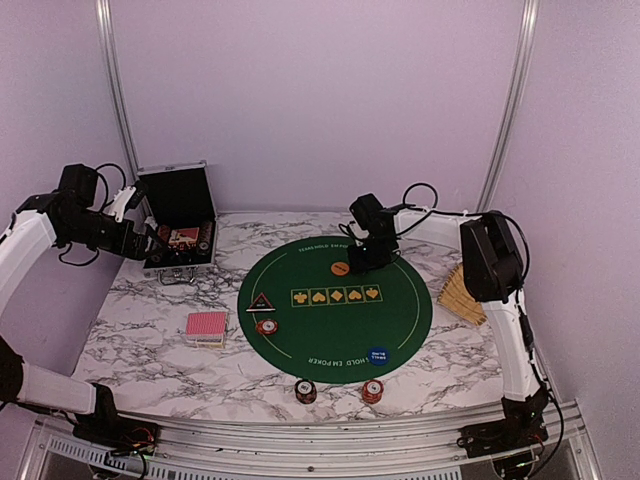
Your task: Distribute texas hold em gaming equipment
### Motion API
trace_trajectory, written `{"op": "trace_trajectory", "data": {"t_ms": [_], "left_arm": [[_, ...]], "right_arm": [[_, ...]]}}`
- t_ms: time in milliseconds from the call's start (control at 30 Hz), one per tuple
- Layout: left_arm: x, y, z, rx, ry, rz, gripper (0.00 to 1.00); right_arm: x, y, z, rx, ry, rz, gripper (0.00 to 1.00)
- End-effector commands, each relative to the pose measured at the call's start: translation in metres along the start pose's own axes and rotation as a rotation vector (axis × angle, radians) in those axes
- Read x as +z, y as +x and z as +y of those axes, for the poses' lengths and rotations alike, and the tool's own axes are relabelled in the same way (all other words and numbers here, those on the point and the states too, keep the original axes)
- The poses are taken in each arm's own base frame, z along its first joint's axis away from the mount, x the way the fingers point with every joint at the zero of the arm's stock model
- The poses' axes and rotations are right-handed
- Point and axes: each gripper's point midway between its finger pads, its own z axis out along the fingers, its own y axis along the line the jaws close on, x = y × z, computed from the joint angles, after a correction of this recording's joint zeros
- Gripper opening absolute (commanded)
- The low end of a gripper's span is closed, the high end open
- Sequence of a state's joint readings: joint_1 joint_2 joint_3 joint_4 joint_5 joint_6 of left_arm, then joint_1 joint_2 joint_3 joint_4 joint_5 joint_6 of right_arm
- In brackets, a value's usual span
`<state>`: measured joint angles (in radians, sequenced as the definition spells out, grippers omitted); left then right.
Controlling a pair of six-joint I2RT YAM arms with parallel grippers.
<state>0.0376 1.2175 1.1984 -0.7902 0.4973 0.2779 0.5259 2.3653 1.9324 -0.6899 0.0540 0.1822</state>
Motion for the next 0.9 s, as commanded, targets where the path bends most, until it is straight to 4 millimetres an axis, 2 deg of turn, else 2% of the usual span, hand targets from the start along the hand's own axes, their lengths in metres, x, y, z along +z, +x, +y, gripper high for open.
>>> {"op": "trace_trajectory", "data": {"t_ms": [0, 100, 200, 300, 400, 500, 600, 733, 800, 867], "left_arm": [[-0.004, -0.002, -0.003, 0.014, 0.01, -0.002, 0.99], [-0.006, -0.003, -0.003, 0.016, 0.008, -0.004, 0.99], [-0.006, -0.003, -0.004, 0.017, 0.012, -0.007, 0.99], [-0.006, -0.003, -0.004, 0.017, 0.013, -0.007, 0.99], [-0.007, -0.004, -0.004, 0.018, 0.011, -0.009, 0.99], [-0.008, -0.004, -0.005, 0.021, 0.012, -0.01, 0.99], [-0.007, -0.003, -0.005, 0.019, 0.014, -0.01, 0.99], [-0.006, -0.004, -0.005, 0.016, 0.02, -0.008, 0.99], [-0.005, -0.004, -0.005, 0.015, 0.021, -0.006, 0.99], [-0.005, -0.005, -0.005, 0.014, 0.023, -0.008, 0.99]], "right_arm": [[-0.005, -0.009, -0.01, 0.012, 0.013, -0.028, 0.21], [-0.001, -0.008, -0.014, 0.017, 0.02, -0.022, 0.27], [0.0, -0.009, -0.017, 0.019, 0.029, -0.024, 0.42], [0.0, -0.01, -0.018, 0.014, 0.035, -0.025, 0.51], [-0.004, -0.014, -0.018, 0.01, 0.04, -0.031, 0.58], [-0.012, -0.018, -0.019, 0.005, 0.044, -0.042, 0.6], [-0.027, -0.025, -0.02, 0.003, 0.05, -0.064, 0.6], [-0.064, -0.035, -0.015, -0.02, 0.065, -0.113, 0.61], [-0.085, -0.032, -0.005, -0.045, 0.066, -0.125, 0.61], [-0.105, -0.019, 0.012, -0.073, 0.046, -0.127, 0.62]]}}
